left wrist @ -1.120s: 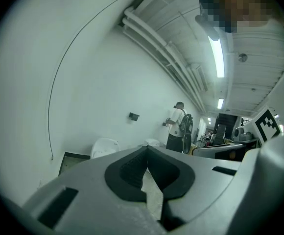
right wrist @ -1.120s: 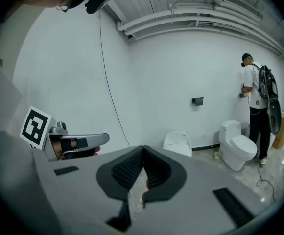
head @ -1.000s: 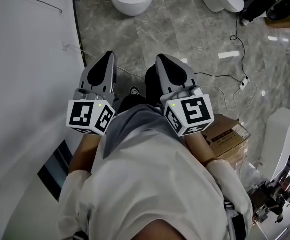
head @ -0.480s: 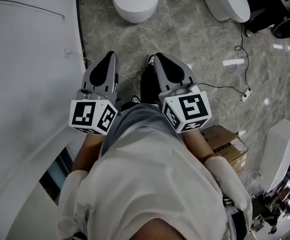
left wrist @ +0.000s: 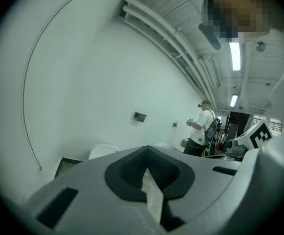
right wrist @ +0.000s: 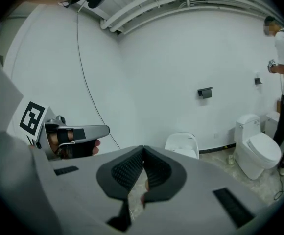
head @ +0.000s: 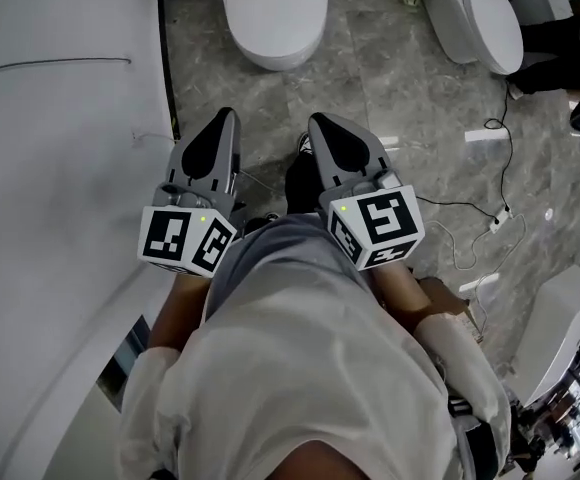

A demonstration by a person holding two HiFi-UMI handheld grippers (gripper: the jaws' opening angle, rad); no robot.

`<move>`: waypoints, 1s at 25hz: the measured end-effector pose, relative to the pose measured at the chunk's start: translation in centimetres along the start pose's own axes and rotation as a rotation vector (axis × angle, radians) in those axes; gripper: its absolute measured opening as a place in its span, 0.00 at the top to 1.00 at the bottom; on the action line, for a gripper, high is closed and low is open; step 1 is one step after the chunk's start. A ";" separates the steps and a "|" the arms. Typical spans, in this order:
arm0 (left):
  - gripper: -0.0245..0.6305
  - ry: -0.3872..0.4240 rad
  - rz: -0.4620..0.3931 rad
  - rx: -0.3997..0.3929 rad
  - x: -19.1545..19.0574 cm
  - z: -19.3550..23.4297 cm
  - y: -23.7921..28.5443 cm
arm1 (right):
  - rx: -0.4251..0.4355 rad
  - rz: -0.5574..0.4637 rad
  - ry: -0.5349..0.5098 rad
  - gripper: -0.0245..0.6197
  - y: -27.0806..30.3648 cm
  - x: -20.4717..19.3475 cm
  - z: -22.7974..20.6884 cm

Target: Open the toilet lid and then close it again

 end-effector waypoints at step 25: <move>0.95 0.012 0.085 0.154 0.7 3.6 15.1 | 0.027 0.109 0.068 0.95 10.1 3.4 -12.7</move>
Point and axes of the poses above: the fingertips, and each gripper's own axes: y forward along the fingers, z to its left, x out of its top, the point moved 9 cm from there along -y, backward along the fingers, and after that the axes turned 10 degrees about x, right-handed, at the moved point
